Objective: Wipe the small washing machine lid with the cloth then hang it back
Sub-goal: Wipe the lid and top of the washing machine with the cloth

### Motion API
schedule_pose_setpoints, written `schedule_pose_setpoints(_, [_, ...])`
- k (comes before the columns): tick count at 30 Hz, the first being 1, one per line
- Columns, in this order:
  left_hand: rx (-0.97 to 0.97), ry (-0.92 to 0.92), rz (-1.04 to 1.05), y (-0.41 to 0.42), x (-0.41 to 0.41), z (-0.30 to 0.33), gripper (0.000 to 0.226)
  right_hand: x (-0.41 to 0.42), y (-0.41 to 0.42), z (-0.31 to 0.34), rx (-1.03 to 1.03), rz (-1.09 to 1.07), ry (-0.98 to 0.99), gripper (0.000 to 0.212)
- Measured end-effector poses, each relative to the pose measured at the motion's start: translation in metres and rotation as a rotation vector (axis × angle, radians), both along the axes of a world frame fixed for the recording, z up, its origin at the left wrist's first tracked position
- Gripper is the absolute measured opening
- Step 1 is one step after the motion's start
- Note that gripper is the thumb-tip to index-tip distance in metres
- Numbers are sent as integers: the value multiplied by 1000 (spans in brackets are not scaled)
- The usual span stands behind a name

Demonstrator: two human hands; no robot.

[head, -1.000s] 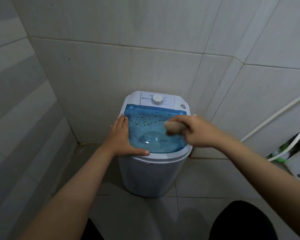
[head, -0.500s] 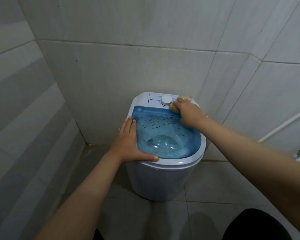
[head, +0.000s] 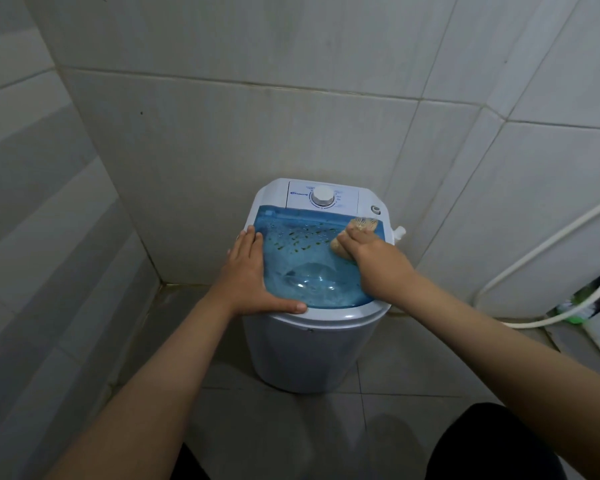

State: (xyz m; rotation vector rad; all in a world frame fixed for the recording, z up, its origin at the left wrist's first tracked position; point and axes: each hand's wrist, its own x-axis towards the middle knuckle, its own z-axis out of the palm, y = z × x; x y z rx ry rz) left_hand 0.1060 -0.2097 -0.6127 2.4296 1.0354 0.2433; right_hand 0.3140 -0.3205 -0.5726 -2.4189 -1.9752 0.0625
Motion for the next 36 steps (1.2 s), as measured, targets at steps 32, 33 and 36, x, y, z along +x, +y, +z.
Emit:
schedule_pose_setpoints(32, [-6,-18,-3,-1,-1,-1,160,1,53,64,279,-27,310,51])
schedule_pose_setpoints(33, [-5,-21,-1,-1,-1,-1,160,1,63,57,267,-19,294,52])
schedule_pose_setpoints(36, [-10,-30,11,0,0,-2,162,4,82,34,179,36,197,51])
